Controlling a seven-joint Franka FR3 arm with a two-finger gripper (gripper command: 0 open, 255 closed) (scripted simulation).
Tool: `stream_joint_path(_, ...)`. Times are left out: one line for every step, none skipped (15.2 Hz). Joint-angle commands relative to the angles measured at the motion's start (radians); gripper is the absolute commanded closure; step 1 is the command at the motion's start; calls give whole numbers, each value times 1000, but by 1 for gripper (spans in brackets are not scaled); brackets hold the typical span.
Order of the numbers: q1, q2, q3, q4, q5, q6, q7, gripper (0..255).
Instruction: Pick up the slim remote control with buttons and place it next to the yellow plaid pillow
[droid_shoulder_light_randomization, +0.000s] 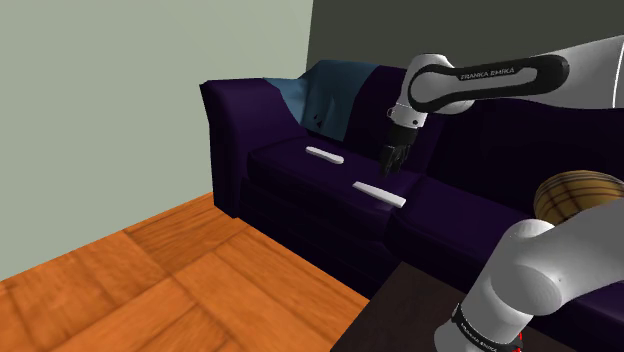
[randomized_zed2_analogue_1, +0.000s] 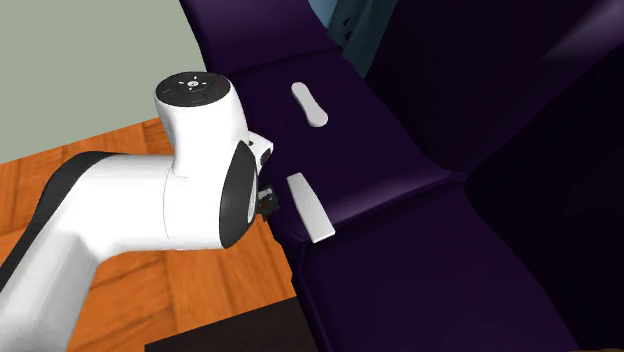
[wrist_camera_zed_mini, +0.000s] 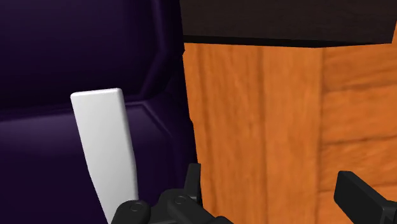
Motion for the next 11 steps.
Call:
stream_joint_path(-7, 50, -30, -1, -20, 52, -47, 0)
stream_joint_path(-10, 79, -44, 3, -28, 76, -69, 0)
stream_joint_path(-12, 109, -59, 9, -35, 100, -92, 0)
stream_joint_path(-14, 139, -73, 16, -40, 124, -114, 0)
stream_joint_path(-16, 171, -87, 24, -44, 148, -137, 0)
stream_joint_path(-17, 204, -102, 34, -47, 172, -160, 0)
stream_joint_path(-18, 237, -115, 45, -49, 195, -183, 0)
stream_joint_path(-19, 272, -129, 57, -49, 217, -206, 0)
stream_joint_path(-20, 307, -142, 71, -47, 239, -230, 0)
stream_joint_path(-21, 343, -155, 86, -43, 260, -255, 0)
stream_joint_path(-22, 379, -167, 102, -38, 280, -280, 0)
